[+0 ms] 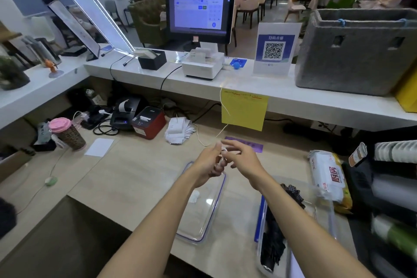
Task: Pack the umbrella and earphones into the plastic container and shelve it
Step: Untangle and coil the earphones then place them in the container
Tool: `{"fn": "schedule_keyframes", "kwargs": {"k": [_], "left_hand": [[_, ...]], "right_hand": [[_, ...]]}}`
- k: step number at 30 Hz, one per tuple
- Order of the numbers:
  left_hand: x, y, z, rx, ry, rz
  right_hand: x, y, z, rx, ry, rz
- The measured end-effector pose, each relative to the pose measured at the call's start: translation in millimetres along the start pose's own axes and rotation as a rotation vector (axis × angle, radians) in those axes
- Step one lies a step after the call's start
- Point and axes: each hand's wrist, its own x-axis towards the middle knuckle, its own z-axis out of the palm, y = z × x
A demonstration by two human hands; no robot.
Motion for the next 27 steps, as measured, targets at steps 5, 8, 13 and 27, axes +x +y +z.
{"fn": "schedule_keyframes", "kwargs": {"k": [5,8,13,27], "left_hand": [[-10.3,-13.5,-35.2,-0.008,0.121,-0.135],[-14.1,-25.0,-59.9,-0.101,0.143,-0.210],[-18.5,-51.9,-101.1,-0.289,0.112,-0.294],[1.6,-85.6,-109.1,0.339,0.501,-0.039]], "right_hand": [[1.4,7.7,36.6,-0.026,-0.114,-0.086],[6.9,14.9,60.6,-0.031,-0.200,-0.174],[17.7,32.4,84.9,-0.156,-0.322,-0.176],[47.6,61.7,134.7,-0.201,-0.162,0.036]]}}
